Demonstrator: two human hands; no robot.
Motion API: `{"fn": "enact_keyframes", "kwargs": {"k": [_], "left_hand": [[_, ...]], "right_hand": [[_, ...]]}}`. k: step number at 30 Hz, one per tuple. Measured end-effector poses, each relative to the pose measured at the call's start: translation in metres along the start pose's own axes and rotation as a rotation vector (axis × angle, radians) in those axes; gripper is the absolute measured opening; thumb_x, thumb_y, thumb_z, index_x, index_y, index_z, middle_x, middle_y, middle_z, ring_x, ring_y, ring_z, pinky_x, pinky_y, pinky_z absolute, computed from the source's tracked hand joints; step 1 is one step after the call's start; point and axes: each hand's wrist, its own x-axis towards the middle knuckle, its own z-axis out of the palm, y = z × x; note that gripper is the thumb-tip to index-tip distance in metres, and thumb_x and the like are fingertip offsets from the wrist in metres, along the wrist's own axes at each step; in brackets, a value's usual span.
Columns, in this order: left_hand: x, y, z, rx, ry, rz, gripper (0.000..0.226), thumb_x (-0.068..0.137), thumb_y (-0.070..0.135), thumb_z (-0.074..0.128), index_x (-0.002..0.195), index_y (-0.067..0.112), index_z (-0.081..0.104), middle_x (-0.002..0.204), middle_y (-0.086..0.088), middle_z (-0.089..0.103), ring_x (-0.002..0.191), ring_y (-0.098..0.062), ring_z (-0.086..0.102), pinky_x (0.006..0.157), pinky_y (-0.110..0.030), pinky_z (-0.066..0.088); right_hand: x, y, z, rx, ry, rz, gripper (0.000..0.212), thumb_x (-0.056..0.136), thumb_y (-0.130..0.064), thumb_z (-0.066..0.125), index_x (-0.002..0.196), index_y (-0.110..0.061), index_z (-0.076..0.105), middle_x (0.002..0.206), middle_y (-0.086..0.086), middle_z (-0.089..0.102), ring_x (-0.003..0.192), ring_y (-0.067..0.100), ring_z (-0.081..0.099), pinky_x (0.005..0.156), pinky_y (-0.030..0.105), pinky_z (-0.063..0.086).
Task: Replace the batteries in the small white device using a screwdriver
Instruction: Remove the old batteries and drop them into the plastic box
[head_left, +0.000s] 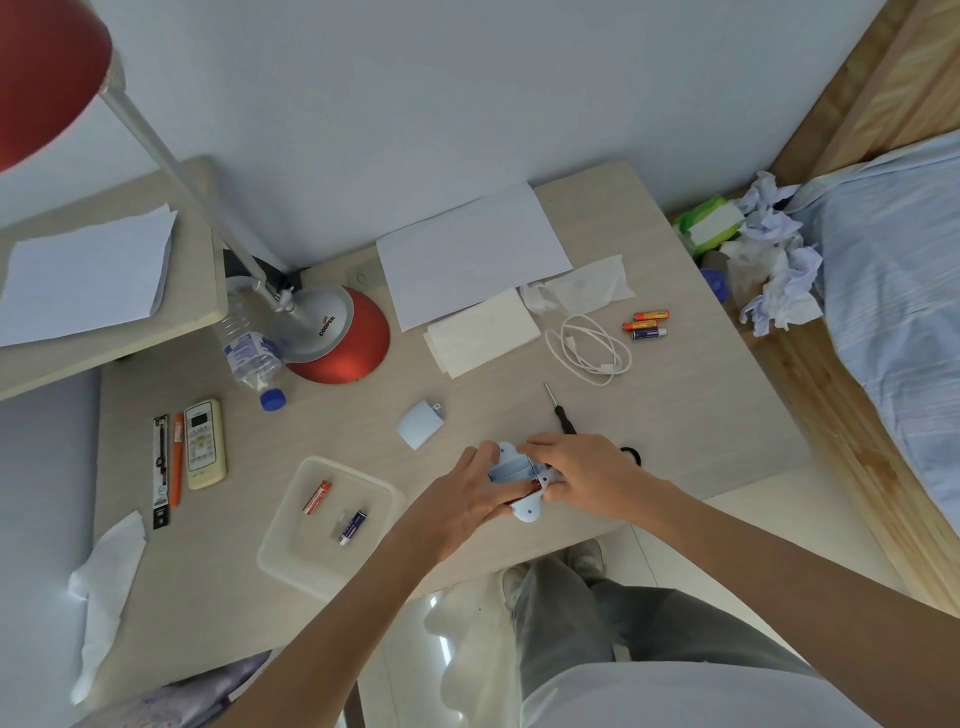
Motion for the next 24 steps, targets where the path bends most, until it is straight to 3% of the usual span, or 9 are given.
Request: {"fn": "enact_keyframes", "kwargs": {"k": [9, 19, 22, 24], "left_hand": [[-0.003, 0.009, -0.001, -0.058, 0.017, -0.024, 0.068, 0.101, 0.027, 0.071, 0.155, 0.049, 0.035, 0.151, -0.010, 0.032, 0.126, -0.021, 0.048, 0.091, -0.029, 0.061], [0.007, 0.002, -0.002, 0.019, 0.006, 0.019, 0.056, 0.101, 0.033, 0.069, 0.147, 0.045, 0.038, 0.139, -0.011, 0.037, 0.104, -0.020, 0.048, 0.074, -0.034, 0.063], [0.008, 0.003, -0.005, 0.002, 0.015, 0.027, 0.055, 0.099, 0.031, 0.073, 0.143, 0.041, 0.041, 0.134, -0.010, 0.039, 0.100, -0.018, 0.049, 0.073, -0.029, 0.062], [0.008, 0.003, -0.005, 0.000, 0.019, 0.032, 0.057, 0.099, 0.031, 0.073, 0.145, 0.041, 0.042, 0.134, -0.010, 0.038, 0.100, -0.017, 0.049, 0.074, -0.025, 0.058]], "right_hand": [[0.000, 0.000, 0.000, -0.009, -0.018, 0.015, 0.053, 0.093, -0.036, 0.076, 0.141, -0.022, 0.059, 0.126, -0.007, 0.067, 0.097, 0.018, 0.069, 0.090, 0.038, 0.060], [0.000, 0.000, 0.002, -0.001, -0.017, 0.000, 0.046, 0.093, -0.035, 0.075, 0.135, -0.021, 0.061, 0.118, -0.007, 0.068, 0.090, 0.016, 0.068, 0.085, 0.034, 0.060], [0.001, 0.000, 0.001, -0.002, -0.011, -0.008, 0.046, 0.094, -0.034, 0.075, 0.135, -0.020, 0.061, 0.118, -0.006, 0.068, 0.089, 0.015, 0.068, 0.084, 0.027, 0.056], [0.000, 0.000, 0.001, 0.002, -0.007, -0.006, 0.046, 0.093, -0.034, 0.075, 0.135, -0.020, 0.061, 0.119, -0.007, 0.068, 0.090, 0.016, 0.068, 0.086, 0.030, 0.058]]}}
